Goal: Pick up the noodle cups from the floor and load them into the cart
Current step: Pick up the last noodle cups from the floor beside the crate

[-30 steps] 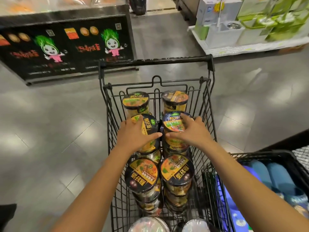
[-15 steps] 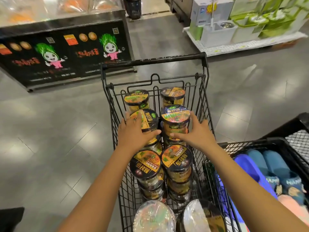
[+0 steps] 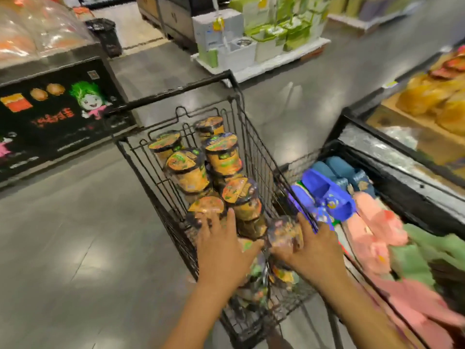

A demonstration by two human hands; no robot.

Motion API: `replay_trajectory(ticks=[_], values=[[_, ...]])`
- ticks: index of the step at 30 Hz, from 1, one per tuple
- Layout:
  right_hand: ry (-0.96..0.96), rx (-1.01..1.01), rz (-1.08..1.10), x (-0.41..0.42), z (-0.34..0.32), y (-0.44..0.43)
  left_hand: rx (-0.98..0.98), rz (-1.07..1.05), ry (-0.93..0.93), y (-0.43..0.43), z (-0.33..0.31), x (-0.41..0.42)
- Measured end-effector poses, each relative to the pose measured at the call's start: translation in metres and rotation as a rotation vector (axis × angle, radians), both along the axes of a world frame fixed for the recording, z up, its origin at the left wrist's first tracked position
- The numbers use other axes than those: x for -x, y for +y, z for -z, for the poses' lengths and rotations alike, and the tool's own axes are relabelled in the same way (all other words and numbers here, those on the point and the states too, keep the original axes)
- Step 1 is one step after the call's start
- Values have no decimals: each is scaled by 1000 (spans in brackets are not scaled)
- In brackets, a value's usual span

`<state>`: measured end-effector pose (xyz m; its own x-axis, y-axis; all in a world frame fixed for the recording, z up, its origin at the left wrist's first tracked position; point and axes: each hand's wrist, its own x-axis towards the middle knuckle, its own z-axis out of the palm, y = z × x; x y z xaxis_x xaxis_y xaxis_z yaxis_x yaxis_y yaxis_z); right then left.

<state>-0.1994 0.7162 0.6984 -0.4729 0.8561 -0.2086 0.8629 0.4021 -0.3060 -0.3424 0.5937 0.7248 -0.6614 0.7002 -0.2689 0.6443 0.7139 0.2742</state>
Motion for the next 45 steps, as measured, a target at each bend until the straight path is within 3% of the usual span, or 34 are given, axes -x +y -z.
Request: replay_trajectory(ticks=[6,11,18,28,36,45], values=[[-129,20,248,-101,16,-97,-45,372,86,-50,15,-72],[-255,164,436,-172,20,-163,116,624,1,-82,30,-125],[-254,322,759,-262,34,-250,306,952,-33,-105,44,-203],[-183,433,1207,-373,55,-354,414,1377,-40,-112,65,-323],[-141,507,1357,-478,70,-406,479,1449,-1,-121,95,-435],[-218,621,1152,-630,119,-402,486,1248,6,-127,156,-562]])
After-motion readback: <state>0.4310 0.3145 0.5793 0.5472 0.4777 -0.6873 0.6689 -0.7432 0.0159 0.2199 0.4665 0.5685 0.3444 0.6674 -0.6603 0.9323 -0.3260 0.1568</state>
